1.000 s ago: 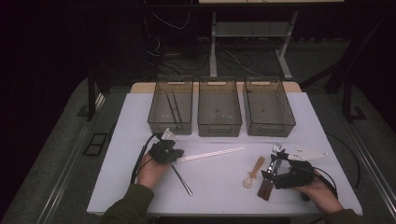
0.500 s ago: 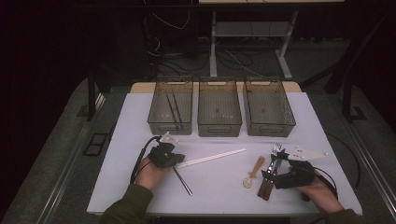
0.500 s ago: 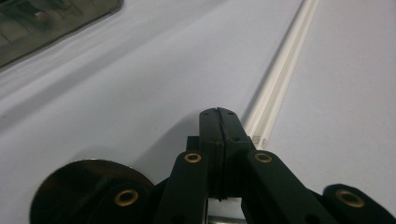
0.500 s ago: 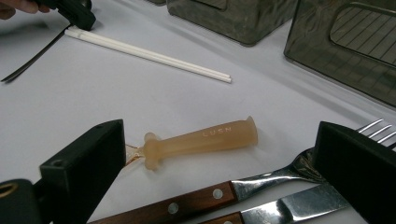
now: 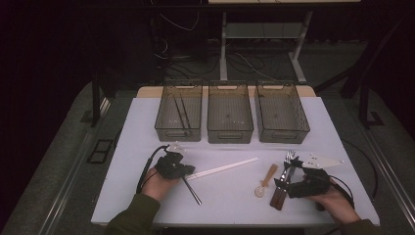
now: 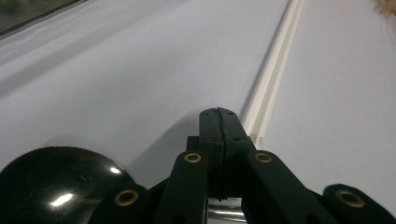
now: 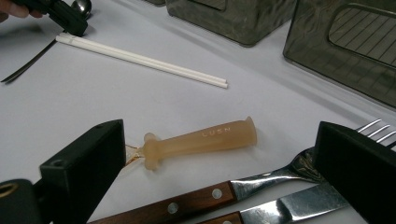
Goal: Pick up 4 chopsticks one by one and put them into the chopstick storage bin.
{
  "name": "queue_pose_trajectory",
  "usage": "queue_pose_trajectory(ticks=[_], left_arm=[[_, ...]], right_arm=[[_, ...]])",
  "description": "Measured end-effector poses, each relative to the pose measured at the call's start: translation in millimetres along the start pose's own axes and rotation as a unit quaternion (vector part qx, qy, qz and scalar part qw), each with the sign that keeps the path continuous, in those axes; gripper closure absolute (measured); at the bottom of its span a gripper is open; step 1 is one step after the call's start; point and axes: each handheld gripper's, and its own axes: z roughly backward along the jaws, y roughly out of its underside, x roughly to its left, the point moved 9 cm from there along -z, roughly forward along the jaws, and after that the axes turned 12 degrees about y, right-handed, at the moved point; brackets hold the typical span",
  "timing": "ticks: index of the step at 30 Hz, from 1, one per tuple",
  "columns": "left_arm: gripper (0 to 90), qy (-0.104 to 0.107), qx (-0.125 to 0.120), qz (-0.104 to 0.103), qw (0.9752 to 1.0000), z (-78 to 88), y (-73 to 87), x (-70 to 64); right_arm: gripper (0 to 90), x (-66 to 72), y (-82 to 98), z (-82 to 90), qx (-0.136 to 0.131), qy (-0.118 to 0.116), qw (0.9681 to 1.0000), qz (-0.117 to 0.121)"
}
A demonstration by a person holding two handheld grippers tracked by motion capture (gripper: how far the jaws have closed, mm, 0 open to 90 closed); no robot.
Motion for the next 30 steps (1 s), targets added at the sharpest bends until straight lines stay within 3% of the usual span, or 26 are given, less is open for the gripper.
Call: queue_pose_trajectory(ticks=[5, 10, 15, 20, 24, 25, 28, 30], left_arm=[[89.0, 0.017, 0.008, -0.001, 0.9998, -0.3, 2.9, -5.9], [83.8, 0.014, 0.003, -0.003, 0.9999, -0.5, 1.9, -6.7], [69.9, 0.007, -0.01, -0.025, 0.9996, 3.1, -2.9, -5.4], [57.8, 0.019, -0.033, -0.047, 0.9982, 4.8, -12.7, -12.7], [52.2, 0.035, -0.03, -0.065, 0.9969, 0.1, -17.5, -19.4], [52.0, 0.037, -0.033, -0.061, 0.9969, -1.5, -18.6, -22.1], [50.2, 0.053, -0.021, -0.083, 0.9949, -5.8, -23.6, -25.3], [49.2, 0.058, -0.018, -0.082, 0.9948, -9.7, -28.7, -27.9]], right_arm=[[3.1, -0.1, -0.1, 0.3, 0.0, 0.001, 1.0, -0.001], [3.1, -0.2, 0.1, 0.1, 0.0, 0.0, 1.0, 0.0], [3.1, 0.3, 0.2, 0.4, 0.001, 0.0, 1.0, -0.001], [3.1, 0.6, 0.6, -0.2, 0.003, -0.001, 1.0, 0.001], [3.1, 0.5, 0.8, -0.5, 0.003, -0.001, 1.0, 0.002], [3.1, 0.5, 0.8, -0.6, 0.003, -0.001, 1.0, 0.002], [3.1, 0.6, 0.8, -1.2, 0.002, 0.0, 1.0, 0.004], [3.1, 0.8, 0.9, -1.3, 0.002, 0.0, 1.0, 0.004]])
